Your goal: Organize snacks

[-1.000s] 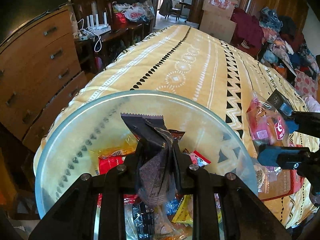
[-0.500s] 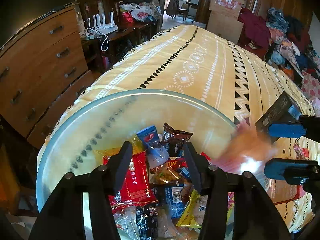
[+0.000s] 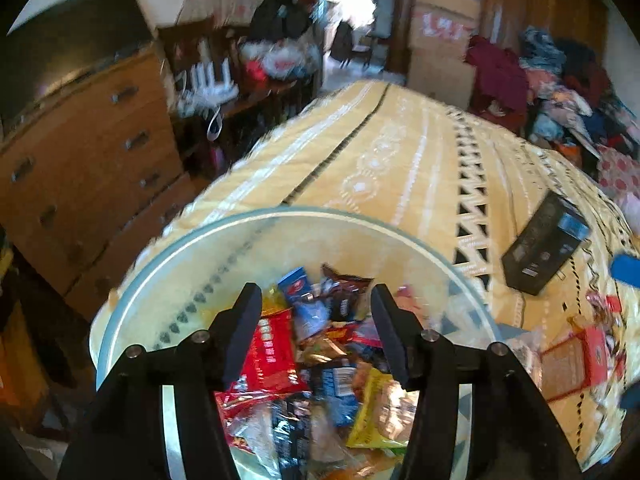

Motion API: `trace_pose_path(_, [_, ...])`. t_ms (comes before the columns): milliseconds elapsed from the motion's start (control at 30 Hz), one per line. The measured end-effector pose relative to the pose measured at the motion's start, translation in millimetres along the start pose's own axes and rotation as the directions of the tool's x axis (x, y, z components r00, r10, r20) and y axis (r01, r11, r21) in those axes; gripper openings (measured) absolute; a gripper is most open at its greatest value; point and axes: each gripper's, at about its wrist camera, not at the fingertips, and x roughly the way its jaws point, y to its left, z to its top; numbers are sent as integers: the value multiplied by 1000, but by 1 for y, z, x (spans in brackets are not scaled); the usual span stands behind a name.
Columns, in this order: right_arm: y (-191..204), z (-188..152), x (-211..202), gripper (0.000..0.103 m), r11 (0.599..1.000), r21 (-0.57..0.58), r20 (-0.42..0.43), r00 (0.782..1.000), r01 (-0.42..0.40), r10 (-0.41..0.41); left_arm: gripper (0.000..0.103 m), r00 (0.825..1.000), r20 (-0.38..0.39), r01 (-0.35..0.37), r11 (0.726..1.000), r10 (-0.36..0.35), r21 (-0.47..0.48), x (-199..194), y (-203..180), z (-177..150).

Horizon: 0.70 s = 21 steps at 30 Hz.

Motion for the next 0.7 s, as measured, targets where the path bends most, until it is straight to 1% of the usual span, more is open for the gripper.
trace_pose_path(33, [3, -19, -20, 86, 1000, 11, 41, 999, 12, -12, 58, 1000, 24, 12, 1000, -13, 25, -8, -9, -4])
trace_pose_path(100, [4, -57, -51, 86, 998, 55, 80, 996, 34, -38, 58, 995, 79, 59, 994, -66, 97, -30, -37, -15])
trace_pose_path(133, [2, -83, -67, 86, 994, 89, 82, 995, 56, -63, 58, 989, 99, 97, 987, -110, 129, -41, -51, -20])
trace_pose_path(167, [0, -102, -77, 86, 991, 112, 74, 993, 79, -88, 58, 978, 114, 154, 972, -175, 176, -54, -72, -28])
trace_pose_path(200, [-4, -126, -88, 86, 983, 145, 53, 991, 115, -124, 58, 967, 119, 197, 958, -225, 208, -64, -88, -36])
trace_pose_path(233, [-10, -150, -99, 86, 972, 181, 24, 987, 150, -156, 58, 952, 116, 251, 937, -285, 241, -73, -106, -44])
trace_pose_path(267, [-19, -179, -112, 86, 955, 231, -16, 982, 187, -188, 59, 929, 100, 317, 908, -355, 274, -81, -125, -53])
trace_pose_path(300, [-30, -205, -122, 86, 936, 275, -62, 976, 219, -211, 59, 899, 72, 394, 869, -432, 300, -89, -147, -65])
trace_pose_path(333, [-44, -231, -132, 86, 909, 318, -121, 962, 270, -244, 59, 872, 47, 449, 837, -486, 314, -94, -165, -74])
trace_pose_path(367, [-57, -249, -140, 86, 879, 353, -164, 946, 322, -280, 59, 835, 4, 517, 788, -550, 334, -99, -190, -87])
trace_pose_path(400, [-74, -269, -152, 86, 838, 407, -204, 930, 364, -305, 59, 812, -29, 555, 757, -583, 345, -101, -208, -97])
trace_pose_path(433, [-90, -282, -162, 86, 805, 459, -222, 926, 376, -305, 59, 794, -61, 584, 732, -605, 351, -101, -227, -107])
trace_pose_path(467, [-111, -297, -174, 86, 753, 516, -255, 913, 408, -320, 59, 778, -96, 608, 707, -621, 360, -99, -248, -119])
trace_pose_path(500, [-131, -306, -184, 87, 698, 532, -295, 877, 480, -378, 60, 769, -130, 622, 688, -625, 373, -96, -267, -130])
trace_pose_path(533, [-144, -308, -187, 87, 674, 532, -317, 859, 512, -403, 60, 769, -153, 627, 684, -621, 373, -91, -279, -137])
trace_pose_path(567, [-164, -309, -188, 87, 654, 536, -347, 846, 534, -406, 59, 765, -187, 638, 683, -617, 356, -83, -293, -145])
trace_pose_path(600, [-183, -309, -187, 87, 626, 542, -372, 829, 560, -419, 59, 756, -215, 651, 681, -618, 335, -76, -303, -149])
trace_pose_path(633, [-196, -307, -186, 88, 609, 548, -377, 819, 573, -432, 59, 751, -236, 659, 683, -617, 314, -70, -309, -153])
trace_pose_path(667, [-213, -304, -180, 89, 606, 550, -388, 818, 575, -423, 59, 752, -249, 659, 693, -610, 294, -62, -316, -156])
trace_pose_path(700, [-232, -301, -168, 89, 598, 548, -421, 811, 584, -406, 59, 754, -259, 657, 699, -604, 282, -58, -319, -158])
